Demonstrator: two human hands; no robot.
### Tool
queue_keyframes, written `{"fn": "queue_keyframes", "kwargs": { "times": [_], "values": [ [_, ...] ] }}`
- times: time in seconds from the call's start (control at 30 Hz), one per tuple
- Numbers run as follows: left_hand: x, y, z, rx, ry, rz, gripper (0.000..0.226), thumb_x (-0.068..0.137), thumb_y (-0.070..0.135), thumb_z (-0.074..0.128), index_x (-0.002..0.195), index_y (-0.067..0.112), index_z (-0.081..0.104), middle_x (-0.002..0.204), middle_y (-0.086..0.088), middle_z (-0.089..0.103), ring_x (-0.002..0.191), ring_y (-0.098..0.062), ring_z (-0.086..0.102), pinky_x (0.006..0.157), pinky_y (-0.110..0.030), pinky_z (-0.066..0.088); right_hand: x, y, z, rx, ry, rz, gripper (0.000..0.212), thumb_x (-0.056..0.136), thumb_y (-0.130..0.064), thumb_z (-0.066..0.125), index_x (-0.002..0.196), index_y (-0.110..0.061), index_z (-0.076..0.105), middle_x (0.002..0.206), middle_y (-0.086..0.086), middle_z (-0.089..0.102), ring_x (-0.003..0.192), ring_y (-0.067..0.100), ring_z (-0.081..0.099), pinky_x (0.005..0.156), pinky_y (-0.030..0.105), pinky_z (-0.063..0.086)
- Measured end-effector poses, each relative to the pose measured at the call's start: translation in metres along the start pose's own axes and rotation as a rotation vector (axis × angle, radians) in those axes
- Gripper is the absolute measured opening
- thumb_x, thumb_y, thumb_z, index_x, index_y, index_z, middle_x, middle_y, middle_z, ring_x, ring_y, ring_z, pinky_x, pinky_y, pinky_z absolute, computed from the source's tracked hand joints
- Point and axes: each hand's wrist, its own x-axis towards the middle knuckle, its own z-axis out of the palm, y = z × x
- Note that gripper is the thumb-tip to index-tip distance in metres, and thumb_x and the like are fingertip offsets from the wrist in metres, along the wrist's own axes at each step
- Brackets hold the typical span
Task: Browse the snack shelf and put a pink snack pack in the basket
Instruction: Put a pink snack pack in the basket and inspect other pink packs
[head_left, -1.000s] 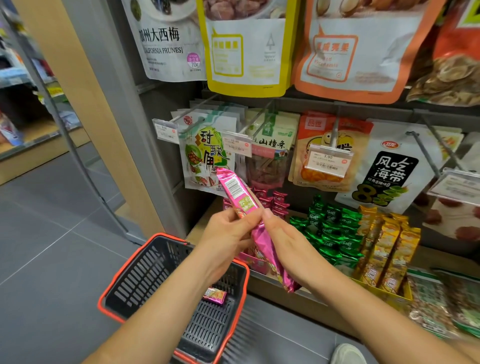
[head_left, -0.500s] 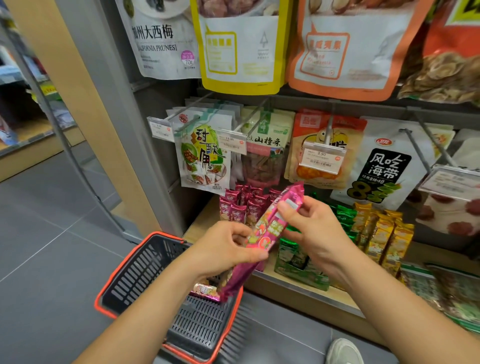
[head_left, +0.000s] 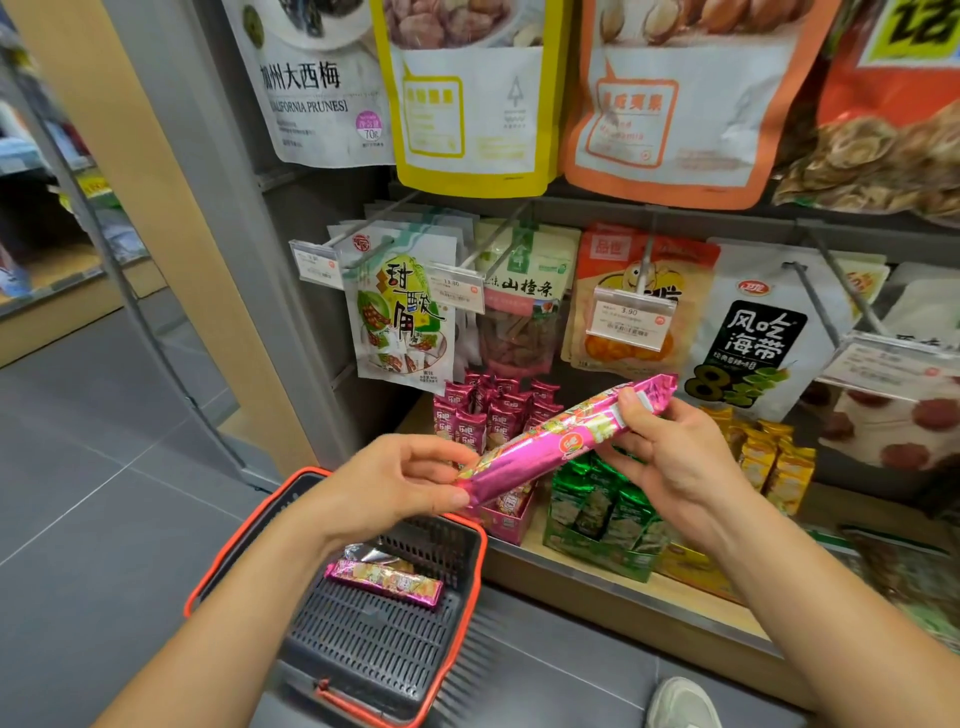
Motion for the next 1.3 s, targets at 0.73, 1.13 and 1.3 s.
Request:
{"fn": "queue_keyframes", "kwargs": {
  "times": [0.73, 1.13, 1.3],
  "values": [
    [0.007, -0.001, -0.007, -0.24, 0.342, -0.028, 0.06, 0.081, 0.061, 0.056, 0.094, 0.003, 0.067, 0.065, -0.004, 0.058, 0.053, -0.011, 0.048, 0.051, -0.023, 0.039, 0.0, 0.007, -0.011, -0.357, -0.104, 0.021, 0.024, 0.089, -0.036, 0.065, 0.101, -0.015, 0.063, 0.078, 0.012, 0.07, 0.055, 0.014, 0.061, 0.05, 0.024, 0.051],
    [0.007, -0.008, -0.013, -0.237, 0.355, 0.064, 0.036, 0.099, 0.028, 0.051, 0.077, 0.006, 0.069, 0.051, -0.005, 0.056, 0.04, -0.01, 0.044, 0.039, -0.019, 0.035, -0.002, 0.0, -0.015, -0.271, -0.148, 0.118, 0.011, 0.094, -0.029, 0.062, 0.089, -0.019, 0.063, 0.092, 0.016, 0.073, 0.064, 0.019, 0.065, 0.052, 0.024, 0.05],
    [0.004, -0.002, -0.013, -0.483, 0.252, 0.043, 0.039, 0.086, 0.039, 0.059, 0.1, 0.005, 0.072, 0.068, -0.012, 0.068, 0.049, -0.015, 0.058, 0.043, -0.019, 0.048, -0.002, -0.001, -0.014, -0.217, -0.114, 0.11, 0.017, 0.094, -0.033, 0.061, 0.104, -0.02, 0.064, 0.092, 0.012, 0.075, 0.066, 0.017, 0.068, 0.055, 0.024, 0.052]
  ]
}}
